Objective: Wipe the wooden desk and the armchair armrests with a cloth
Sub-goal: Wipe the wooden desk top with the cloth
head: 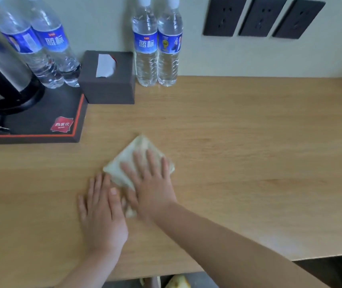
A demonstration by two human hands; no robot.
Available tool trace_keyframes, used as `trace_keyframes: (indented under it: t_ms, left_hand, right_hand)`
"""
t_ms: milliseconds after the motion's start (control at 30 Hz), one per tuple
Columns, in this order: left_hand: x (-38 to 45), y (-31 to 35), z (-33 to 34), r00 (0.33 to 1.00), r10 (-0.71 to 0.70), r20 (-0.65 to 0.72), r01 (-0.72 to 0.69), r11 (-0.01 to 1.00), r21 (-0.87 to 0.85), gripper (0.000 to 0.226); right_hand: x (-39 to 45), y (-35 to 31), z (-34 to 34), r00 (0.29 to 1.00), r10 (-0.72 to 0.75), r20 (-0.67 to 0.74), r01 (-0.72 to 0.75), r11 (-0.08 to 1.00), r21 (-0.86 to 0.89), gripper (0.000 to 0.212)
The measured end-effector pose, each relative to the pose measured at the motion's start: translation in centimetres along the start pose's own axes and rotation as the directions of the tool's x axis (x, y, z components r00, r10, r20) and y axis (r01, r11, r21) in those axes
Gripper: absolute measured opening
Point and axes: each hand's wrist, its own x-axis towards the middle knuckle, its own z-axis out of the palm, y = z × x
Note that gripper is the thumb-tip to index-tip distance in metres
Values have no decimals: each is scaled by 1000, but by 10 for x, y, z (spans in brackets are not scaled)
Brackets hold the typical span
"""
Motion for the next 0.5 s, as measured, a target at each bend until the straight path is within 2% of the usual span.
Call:
trace_keyframes:
  t_ms: [33, 100, 133, 167, 233, 300, 333, 400, 433, 467, 500]
  left_hand:
    - [0, 0, -1, 999, -19, -26, 18, 1000, -23, 69]
    - [-1, 2, -2, 999, -43, -32, 42, 999, -18, 68]
    - [-1, 3, -3, 999, -48, -12, 48, 999, -10, 68]
    - [-1, 5, -4, 999, -46, 16, 46, 999, 4, 69]
    - [0, 8, -3, 996, -36, 77, 30, 997, 74, 71]
    - [1, 10, -1, 993, -38, 113, 22, 990, 140, 71]
    - [2, 11, -1, 991, -44, 125, 24, 987, 161, 70]
    - [3, 13, -2, 988, -48, 147, 19, 981, 191, 68]
    - [2, 13, -2, 986, -42, 159, 8, 978, 208, 68]
    - [2, 13, -3, 984, -37, 174, -3, 974, 226, 68]
    - [1, 12, -3, 981, -31, 189, -16, 970, 244, 68]
  right_hand:
    - [-24, 9, 3, 985, -171, 33, 171, 985, 4, 61]
    - [-59, 58, -4, 895, -437, 93, 440, 898, -15, 59]
    - [-66, 92, -10, 858, -501, 115, 509, 858, -60, 58]
    - [-67, 124, -19, 858, -497, 131, 510, 854, -99, 58]
    - [-47, 175, -36, 939, -321, 120, 335, 934, -126, 55]
    - [-1, 190, -45, 999, 24, 38, -20, 994, -110, 52]
    - [29, 183, -47, 974, 226, -11, -226, 971, -81, 52]
    - [88, 145, -49, 814, 580, -35, -580, 814, 28, 55]
    - [111, 119, -50, 717, 697, -7, -693, 714, 100, 57]
    - [128, 92, -48, 655, 756, 15, -748, 645, 156, 59]
    - [137, 65, -42, 652, 758, 14, -748, 641, 171, 61]
